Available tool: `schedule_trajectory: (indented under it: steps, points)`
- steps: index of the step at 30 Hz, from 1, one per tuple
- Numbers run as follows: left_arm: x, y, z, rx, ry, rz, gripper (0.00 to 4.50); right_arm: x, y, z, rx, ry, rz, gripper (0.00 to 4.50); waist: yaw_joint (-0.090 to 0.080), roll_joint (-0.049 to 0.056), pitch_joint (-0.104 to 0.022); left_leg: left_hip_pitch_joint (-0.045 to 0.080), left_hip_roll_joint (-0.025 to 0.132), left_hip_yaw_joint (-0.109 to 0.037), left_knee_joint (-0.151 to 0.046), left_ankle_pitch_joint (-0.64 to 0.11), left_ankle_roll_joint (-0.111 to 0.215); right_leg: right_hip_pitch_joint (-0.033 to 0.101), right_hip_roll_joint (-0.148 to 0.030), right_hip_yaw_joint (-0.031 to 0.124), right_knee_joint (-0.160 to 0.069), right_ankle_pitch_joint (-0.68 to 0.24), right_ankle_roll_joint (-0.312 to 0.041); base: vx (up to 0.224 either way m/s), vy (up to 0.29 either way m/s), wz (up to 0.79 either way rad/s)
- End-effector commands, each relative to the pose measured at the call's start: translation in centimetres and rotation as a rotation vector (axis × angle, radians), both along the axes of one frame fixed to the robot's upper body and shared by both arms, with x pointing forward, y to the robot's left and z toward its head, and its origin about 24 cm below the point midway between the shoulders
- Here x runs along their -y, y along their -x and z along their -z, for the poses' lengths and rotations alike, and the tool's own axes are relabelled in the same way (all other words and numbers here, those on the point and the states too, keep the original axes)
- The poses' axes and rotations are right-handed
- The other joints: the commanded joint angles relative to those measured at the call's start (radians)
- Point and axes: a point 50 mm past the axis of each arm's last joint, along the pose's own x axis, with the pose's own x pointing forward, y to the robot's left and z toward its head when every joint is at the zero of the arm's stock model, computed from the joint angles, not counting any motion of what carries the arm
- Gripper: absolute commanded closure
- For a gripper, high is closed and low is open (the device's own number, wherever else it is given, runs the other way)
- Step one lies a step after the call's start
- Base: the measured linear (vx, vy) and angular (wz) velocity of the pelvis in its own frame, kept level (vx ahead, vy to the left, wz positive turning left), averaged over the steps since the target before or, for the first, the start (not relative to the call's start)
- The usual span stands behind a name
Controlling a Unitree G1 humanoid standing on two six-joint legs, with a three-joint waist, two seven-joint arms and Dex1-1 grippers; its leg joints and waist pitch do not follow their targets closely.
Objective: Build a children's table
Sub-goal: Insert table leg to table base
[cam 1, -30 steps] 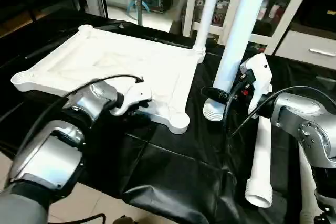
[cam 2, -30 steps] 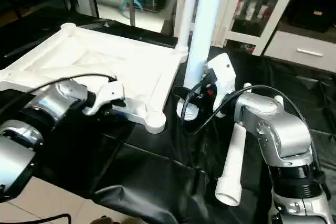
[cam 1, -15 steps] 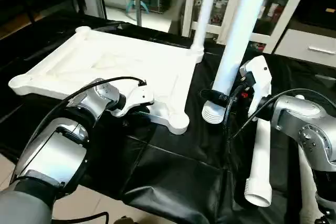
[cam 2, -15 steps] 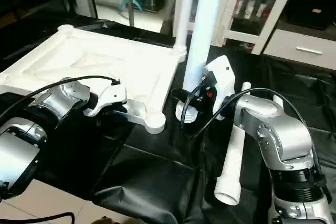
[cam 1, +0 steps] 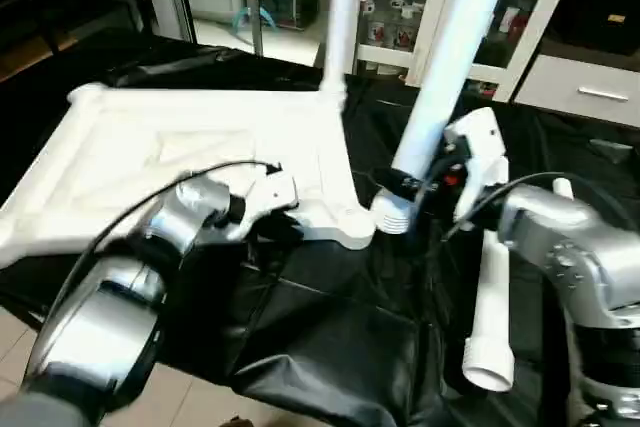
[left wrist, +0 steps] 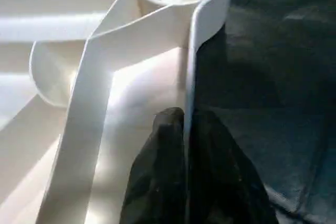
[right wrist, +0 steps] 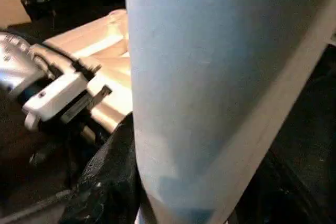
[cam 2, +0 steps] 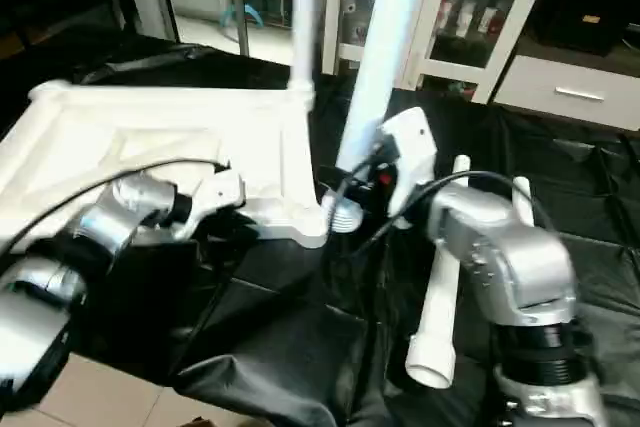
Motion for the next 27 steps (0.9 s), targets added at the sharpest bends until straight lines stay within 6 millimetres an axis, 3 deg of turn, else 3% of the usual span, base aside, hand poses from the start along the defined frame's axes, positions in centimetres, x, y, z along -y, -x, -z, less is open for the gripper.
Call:
schedule_trajectory:
  steps: [1, 3, 5, 8, 9, 11, 13, 14, 15, 19, 27]
  points:
    - [-0.1, 1.5, 2.2, -0.078, -0.025, -0.009, 4.33, -0.1, -0.2, -0.2, 0.004, -0.013, 0.010, 2.65, 0.004, -0.006, -0.068, 0.005, 0.037, -0.010, -0.077, -0.212, -0.017, 0.050, -0.074, 0.049, -0.079, -0.269, -0.191, 0.000, 0.000, 0.00]
    - [0.5, 2.1, 2.2, -0.069, 0.027, -0.033, 4.44, -1.1, 0.0, 0.2, -0.019, -0.018, -0.035, 2.65, 0.000, -0.015, -0.068, 0.003, 0.039, -0.009, -0.078, -0.202, -0.015, 0.050, -0.074, 0.049, -0.075, -0.250, -0.190, 0.000, 0.000, 0.00]
    - [0.6, 2.6, 2.3, -0.069, 0.050, -0.035, 4.50, -1.5, 0.0, 0.5, -0.032, -0.012, -0.060, 2.65, 0.000, -0.007, -0.067, 0.003, 0.037, -0.007, -0.077, -0.190, -0.012, 0.047, -0.073, 0.050, -0.076, -0.246, -0.187, 0.000, 0.000, 0.00]
    - [0.6, 3.6, 2.4, -0.072, 0.066, -0.024, 4.50, -1.9, -0.3, 0.9, -0.044, -0.007, -0.074, 2.65, -0.002, -0.005, -0.067, 0.001, 0.038, -0.010, -0.080, -0.209, -0.016, 0.048, -0.077, 0.050, -0.078, -0.282, -0.173, 0.000, 0.000, 0.00]
    - [0.6, 4.2, 2.5, -0.074, 0.069, -0.014, 4.50, -2.2, -0.6, 1.2, -0.054, 0.005, -0.081, 2.65, -0.004, -0.022, -0.065, 0.002, 0.036, -0.006, -0.080, -0.212, -0.013, 0.045, -0.073, 0.049, -0.085, -0.308, -0.160, 0.000, 0.000, 0.00]
    - [0.6, 4.4, 2.5, -0.081, 0.072, -0.014, 4.50, -2.3, -0.7, 1.4, -0.059, 0.016, -0.088, 2.65, -0.003, -0.011, -0.065, 0.003, 0.036, -0.007, -0.080, -0.203, -0.013, 0.041, -0.073, 0.049, -0.083, -0.319, -0.155, 0.000, 0.000, 0.00]
    - [0.5, 5.0, 2.5, -0.087, 0.068, -0.028, 4.50, -2.4, -1.1, 2.0, -0.067, 0.052, -0.092, 2.65, -0.003, -0.011, -0.064, 0.003, 0.036, -0.006, -0.081, -0.195, -0.014, 0.041, -0.071, 0.051, -0.081, -0.297, -0.154, 0.000, 0.000, 0.00]
    - [0.5, 5.1, 2.4, -0.088, 0.067, -0.031, 4.50, -2.4, -1.2, 2.1, -0.066, 0.057, -0.091, 2.65, -0.005, -0.022, -0.065, -0.002, 0.036, -0.007, -0.082, -0.177, -0.009, 0.046, -0.072, 0.049, -0.075, -0.279, -0.158, 0.000, 0.000, 0.00]
    - [0.5, 5.3, 2.4, -0.090, 0.066, -0.034, 4.50, -2.4, -1.3, 2.2, -0.066, 0.061, -0.090, 2.65, -0.003, -0.018, -0.065, 0.001, 0.036, -0.004, -0.080, -0.169, -0.006, 0.042, -0.072, 0.050, -0.078, -0.277, -0.155, 0.000, 0.000, 0.00]
    - [0.5, 5.8, 2.2, -0.104, 0.075, -0.049, 4.50, -2.5, -1.8, 2.5, -0.069, 0.070, -0.094, 2.65, -0.005, -0.026, -0.069, -0.002, 0.033, -0.003, -0.079, -0.137, 0.003, 0.047, -0.069, 0.050, -0.071, -0.215, -0.166, 0.000, 0.000, 0.00]
    - [0.3, 6.0, 1.8, -0.102, 0.070, -0.069, 4.50, -2.3, -2.1, 3.2, -0.102, 0.101, -0.110, 2.65, -0.007, -0.029, -0.069, 0.000, 0.033, -0.002, -0.081, -0.148, 0.005, 0.047, -0.068, 0.049, -0.074, -0.217, -0.164, 0.000, 0.000, 0.00]
